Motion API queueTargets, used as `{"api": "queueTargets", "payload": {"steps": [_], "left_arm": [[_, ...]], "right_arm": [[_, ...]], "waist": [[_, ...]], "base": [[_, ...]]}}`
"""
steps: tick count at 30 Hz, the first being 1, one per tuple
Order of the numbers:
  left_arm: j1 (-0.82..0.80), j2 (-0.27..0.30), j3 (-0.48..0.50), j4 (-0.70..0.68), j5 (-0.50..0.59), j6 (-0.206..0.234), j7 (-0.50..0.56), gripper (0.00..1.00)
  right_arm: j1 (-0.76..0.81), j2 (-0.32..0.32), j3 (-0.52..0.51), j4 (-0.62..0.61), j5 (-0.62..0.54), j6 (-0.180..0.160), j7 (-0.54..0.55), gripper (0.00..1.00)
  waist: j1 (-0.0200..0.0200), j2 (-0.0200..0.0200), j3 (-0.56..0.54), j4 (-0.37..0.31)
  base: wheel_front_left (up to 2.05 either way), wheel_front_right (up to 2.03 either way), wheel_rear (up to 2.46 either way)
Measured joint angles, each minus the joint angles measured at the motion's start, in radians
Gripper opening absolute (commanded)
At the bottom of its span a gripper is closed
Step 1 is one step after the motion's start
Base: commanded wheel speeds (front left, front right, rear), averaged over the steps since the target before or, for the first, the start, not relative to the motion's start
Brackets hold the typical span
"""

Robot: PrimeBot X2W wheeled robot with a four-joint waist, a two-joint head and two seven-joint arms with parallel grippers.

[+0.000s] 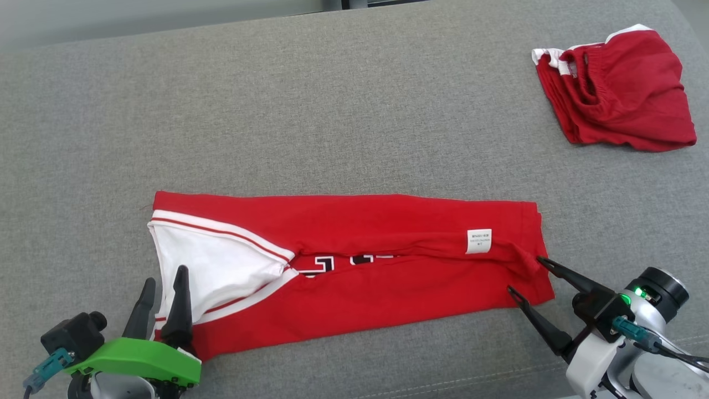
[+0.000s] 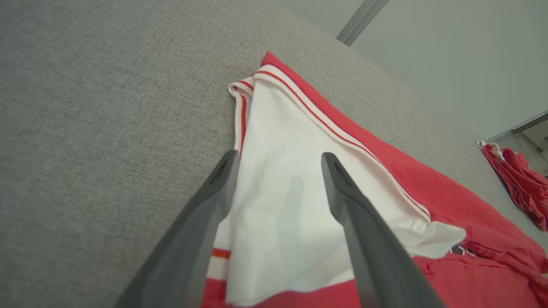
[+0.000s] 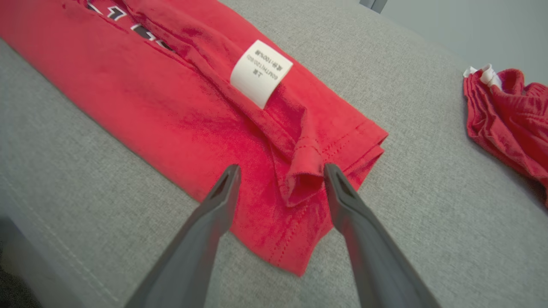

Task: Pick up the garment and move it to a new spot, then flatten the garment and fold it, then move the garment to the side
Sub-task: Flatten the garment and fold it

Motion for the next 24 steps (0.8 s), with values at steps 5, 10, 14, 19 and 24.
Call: {"api": "queueTargets", "payload": {"steps": [5,10,14,19,24], "left_arm": [[0.004,0.003,0.014,-0.019,0.0,0.018,0.0,1.0],[0.005,0.011,0.032,-0.064,0.001,0.028,-0.013,1.0],[0.005,0.014,0.033,-0.101,0.013,0.031,-0.027,1.0],[0.004,0.009,-0.002,-0.148,0.041,0.031,-0.031,1.0],[0.004,0.007,-0.035,-0.167,0.057,0.031,-0.03,1.0]], "right_arm": [[0.016,-0.024,0.013,0.001,-0.03,0.0,0.0,1.0],[0.02,-0.008,-0.049,-0.019,0.0,-0.001,0.0,1.0],[0.02,0.021,-0.112,-0.046,0.049,-0.014,0.0,1.0],[0.018,0.073,-0.229,-0.027,0.19,-0.027,0.0,1.0],[0.013,0.118,-0.262,0.074,0.307,-0.017,0.0,1.0]], "waist": [[0.0,0.0,0.0,-0.008],[0.0,0.0,-0.003,-0.015],[0.0,0.0,-0.012,-0.025],[0.0,0.0,-0.025,-0.041],[0.0,0.0,-0.028,-0.039]], "base": [[0.0,0.0,0.0],[0.0,0.0,0.0],[0.0,0.0,0.0],[0.0,0.0,0.0],[0.0,0.0,0.0]]}}
